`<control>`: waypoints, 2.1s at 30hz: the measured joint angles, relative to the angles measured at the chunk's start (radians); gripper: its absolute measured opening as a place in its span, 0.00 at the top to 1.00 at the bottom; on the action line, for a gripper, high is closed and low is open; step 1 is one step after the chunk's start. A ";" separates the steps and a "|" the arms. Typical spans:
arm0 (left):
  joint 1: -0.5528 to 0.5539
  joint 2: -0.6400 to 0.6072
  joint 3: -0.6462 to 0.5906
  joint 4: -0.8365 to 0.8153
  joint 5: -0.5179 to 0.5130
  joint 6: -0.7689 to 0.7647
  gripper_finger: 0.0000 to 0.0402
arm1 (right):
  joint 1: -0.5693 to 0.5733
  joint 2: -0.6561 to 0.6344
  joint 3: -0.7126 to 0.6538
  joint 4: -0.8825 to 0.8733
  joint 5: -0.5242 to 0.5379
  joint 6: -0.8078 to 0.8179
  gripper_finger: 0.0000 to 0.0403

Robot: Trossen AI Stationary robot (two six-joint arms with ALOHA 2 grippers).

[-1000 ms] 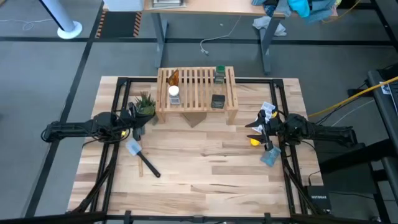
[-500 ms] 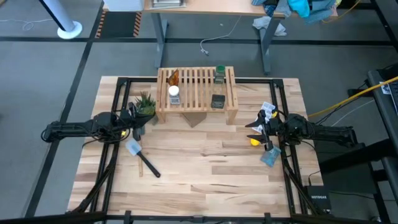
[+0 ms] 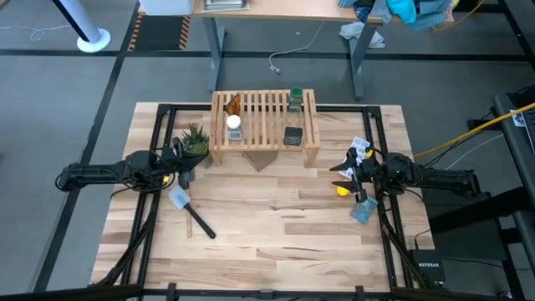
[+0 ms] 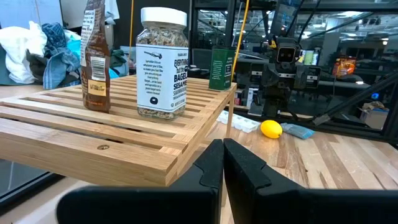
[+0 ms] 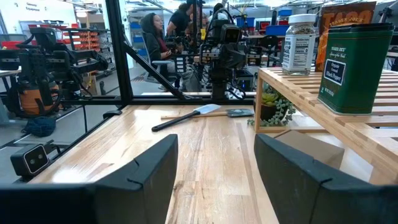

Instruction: Shelf spices

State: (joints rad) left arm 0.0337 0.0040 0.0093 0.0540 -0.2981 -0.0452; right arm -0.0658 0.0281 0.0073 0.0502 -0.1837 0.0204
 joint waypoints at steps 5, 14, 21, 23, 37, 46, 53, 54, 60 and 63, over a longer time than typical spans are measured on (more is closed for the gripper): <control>0.000 0.000 0.000 0.000 0.000 0.000 0.99 | 0.000 0.000 0.000 0.000 0.000 0.000 0.45; 0.000 0.000 0.000 0.000 0.000 0.000 0.99 | 0.000 0.000 0.000 0.001 0.000 0.000 0.45; 0.000 0.000 0.000 0.000 0.000 0.000 0.99 | 0.000 0.000 0.000 0.008 -0.002 0.000 0.45; 0.000 0.000 0.000 0.000 0.000 0.000 0.99 | 0.000 0.000 0.000 0.013 0.002 -0.001 0.45; 0.000 0.000 0.000 0.000 0.000 0.000 0.99 | 0.000 0.000 0.000 0.058 0.139 0.000 0.45; 0.000 0.000 0.000 0.000 0.000 0.034 0.99 | 0.000 0.000 0.004 0.162 0.183 -0.035 0.45; 0.001 0.000 0.000 0.000 0.000 -0.062 0.99 | 0.000 0.001 0.019 0.248 0.353 -0.100 0.45; 0.001 0.000 0.000 0.000 0.000 -0.087 0.99 | 0.000 0.005 0.020 0.253 0.363 -0.096 0.45; -0.003 0.000 0.000 -0.002 0.030 -0.159 0.99 | 0.000 0.049 0.021 0.284 0.474 -0.075 0.44; -0.003 0.000 0.000 -0.002 0.033 -0.146 0.99 | 0.000 0.097 0.021 0.324 0.488 -0.078 0.40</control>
State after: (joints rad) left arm 0.0307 0.0044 0.0091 0.0517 -0.2649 -0.1916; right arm -0.0658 0.1247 0.0280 0.3746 0.3038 -0.0577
